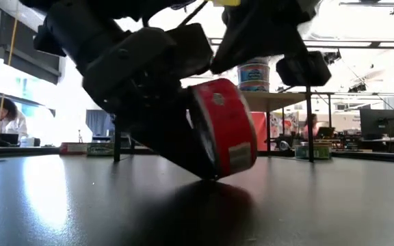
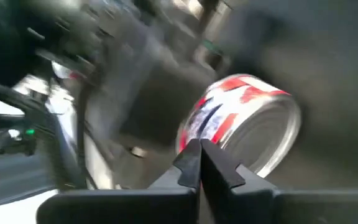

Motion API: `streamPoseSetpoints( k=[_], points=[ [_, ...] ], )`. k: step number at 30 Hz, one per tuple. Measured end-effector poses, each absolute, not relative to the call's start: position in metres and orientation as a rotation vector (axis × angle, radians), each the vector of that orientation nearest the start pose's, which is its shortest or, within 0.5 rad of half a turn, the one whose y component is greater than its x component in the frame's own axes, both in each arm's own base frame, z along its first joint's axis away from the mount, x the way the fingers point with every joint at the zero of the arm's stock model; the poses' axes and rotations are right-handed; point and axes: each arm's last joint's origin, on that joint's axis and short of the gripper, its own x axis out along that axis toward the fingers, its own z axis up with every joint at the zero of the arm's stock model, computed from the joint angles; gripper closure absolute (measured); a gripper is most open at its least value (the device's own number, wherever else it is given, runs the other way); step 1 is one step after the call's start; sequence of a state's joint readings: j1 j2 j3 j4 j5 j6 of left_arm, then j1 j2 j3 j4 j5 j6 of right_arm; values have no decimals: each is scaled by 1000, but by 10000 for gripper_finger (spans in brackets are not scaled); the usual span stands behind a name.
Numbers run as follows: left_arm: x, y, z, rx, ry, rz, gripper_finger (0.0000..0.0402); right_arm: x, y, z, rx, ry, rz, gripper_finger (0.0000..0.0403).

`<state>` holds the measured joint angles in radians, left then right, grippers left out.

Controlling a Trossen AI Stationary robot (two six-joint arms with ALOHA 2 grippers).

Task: Stack canned seafood by type on shelf
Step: Stack the red tuna can on top of the red tuna can on the shelf

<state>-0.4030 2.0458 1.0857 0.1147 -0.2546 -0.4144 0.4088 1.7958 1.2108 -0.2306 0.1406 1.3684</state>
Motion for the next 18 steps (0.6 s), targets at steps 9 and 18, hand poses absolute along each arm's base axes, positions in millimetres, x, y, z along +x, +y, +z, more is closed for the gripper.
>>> streamPoseSetpoints(
  k=[9,18],
  points=[
    [370,-141,109,-93,837,27,402,348,145,204,1013,830,-362,403],
    [332,-134,129,-18,973,13,401,329,146,250,950,706,-271,402]
  ],
)
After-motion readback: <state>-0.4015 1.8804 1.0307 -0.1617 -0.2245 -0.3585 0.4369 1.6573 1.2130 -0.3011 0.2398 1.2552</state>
